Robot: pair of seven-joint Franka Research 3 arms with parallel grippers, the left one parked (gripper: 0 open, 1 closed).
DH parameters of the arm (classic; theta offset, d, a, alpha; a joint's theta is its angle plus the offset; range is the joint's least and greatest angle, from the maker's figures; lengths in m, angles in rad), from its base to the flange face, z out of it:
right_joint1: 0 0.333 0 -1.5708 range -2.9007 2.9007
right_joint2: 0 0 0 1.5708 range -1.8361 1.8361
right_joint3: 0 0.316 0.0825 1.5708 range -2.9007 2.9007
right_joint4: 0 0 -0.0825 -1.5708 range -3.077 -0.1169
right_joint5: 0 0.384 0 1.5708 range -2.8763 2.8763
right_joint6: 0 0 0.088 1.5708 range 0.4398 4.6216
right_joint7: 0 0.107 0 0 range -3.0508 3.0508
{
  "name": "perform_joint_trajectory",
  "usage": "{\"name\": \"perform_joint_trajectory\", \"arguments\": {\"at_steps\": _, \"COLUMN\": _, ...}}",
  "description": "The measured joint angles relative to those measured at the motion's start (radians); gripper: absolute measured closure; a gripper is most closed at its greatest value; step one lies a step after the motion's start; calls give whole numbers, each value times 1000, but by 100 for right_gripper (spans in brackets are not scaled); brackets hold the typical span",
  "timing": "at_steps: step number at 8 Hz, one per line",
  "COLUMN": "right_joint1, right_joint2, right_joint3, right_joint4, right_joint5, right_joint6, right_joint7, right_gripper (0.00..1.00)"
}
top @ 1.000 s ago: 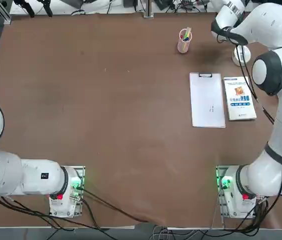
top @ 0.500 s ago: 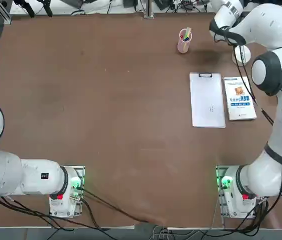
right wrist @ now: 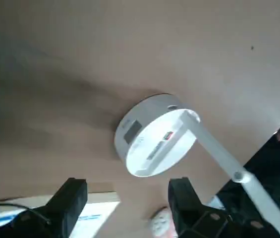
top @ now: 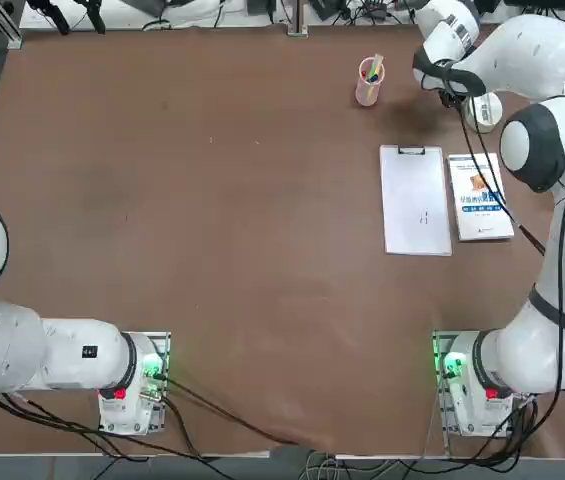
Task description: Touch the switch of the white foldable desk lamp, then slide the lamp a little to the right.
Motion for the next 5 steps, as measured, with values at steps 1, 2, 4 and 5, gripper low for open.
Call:
{"name": "perform_joint_trajectory", "arguments": {"at_steps": 1, "right_joint1": -5, "right_joint2": 6, "right_joint3": -2, "right_joint4": 0, "right_joint5": 18, "right_joint6": 10, "right_joint7": 56, "right_gripper": 0}}
{"name": "perform_joint_trajectory", "arguments": {"at_steps": 2, "right_joint1": -15, "right_joint2": 12, "right_joint3": -2, "right_joint4": 0, "right_joint5": 23, "right_joint6": 19, "right_joint7": 92, "right_gripper": 0}}
{"name": "perform_joint_trajectory", "arguments": {"at_steps": 4, "right_joint1": -40, "right_joint2": 19, "right_joint3": -3, "right_joint4": 0, "right_joint5": 32, "right_joint6": 55, "right_joint7": 118, "right_gripper": 0}}
{"name": "perform_joint_trajectory", "arguments": {"at_steps": 5, "right_joint1": -59, "right_joint2": 23, "right_joint3": -4, "right_joint4": -1, "right_joint5": 37, "right_joint6": 74, "right_joint7": 119, "right_gripper": 0}}
